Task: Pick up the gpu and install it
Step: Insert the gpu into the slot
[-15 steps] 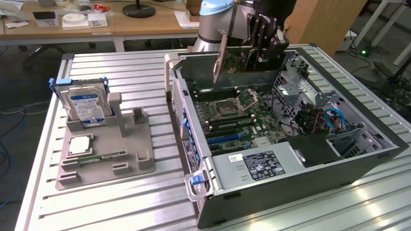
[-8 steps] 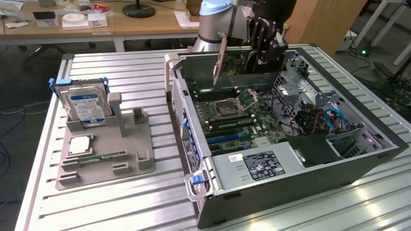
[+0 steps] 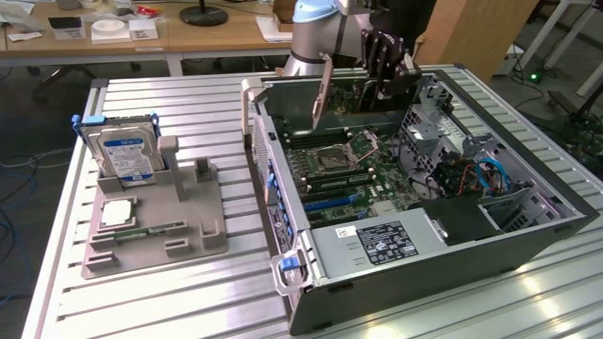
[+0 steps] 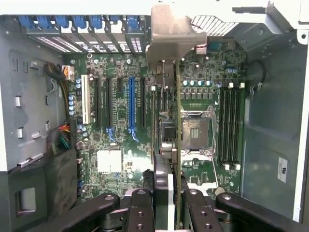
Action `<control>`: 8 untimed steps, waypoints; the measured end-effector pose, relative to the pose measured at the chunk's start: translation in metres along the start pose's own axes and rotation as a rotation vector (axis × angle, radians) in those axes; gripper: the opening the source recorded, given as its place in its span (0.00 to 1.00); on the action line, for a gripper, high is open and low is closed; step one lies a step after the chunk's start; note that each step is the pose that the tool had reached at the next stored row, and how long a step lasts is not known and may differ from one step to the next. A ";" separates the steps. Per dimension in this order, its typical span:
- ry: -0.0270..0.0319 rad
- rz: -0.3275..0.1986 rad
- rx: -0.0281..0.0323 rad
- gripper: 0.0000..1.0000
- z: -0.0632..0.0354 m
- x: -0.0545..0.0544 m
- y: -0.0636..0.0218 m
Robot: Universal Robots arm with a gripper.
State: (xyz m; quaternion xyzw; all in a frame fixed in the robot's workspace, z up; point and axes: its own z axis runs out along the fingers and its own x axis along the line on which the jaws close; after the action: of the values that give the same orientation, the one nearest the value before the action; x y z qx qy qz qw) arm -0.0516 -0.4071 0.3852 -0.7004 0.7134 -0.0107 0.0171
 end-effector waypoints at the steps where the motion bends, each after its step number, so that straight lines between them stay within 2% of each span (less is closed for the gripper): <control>1: -0.0001 0.001 0.0009 0.28 0.0018 0.000 0.0000; 8: 0.0005 0.015 0.0042 0.28 0.0144 0.000 0.0009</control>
State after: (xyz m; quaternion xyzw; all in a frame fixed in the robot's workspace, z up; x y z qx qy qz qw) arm -0.0520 -0.4072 0.3708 -0.6949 0.7188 -0.0123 0.0184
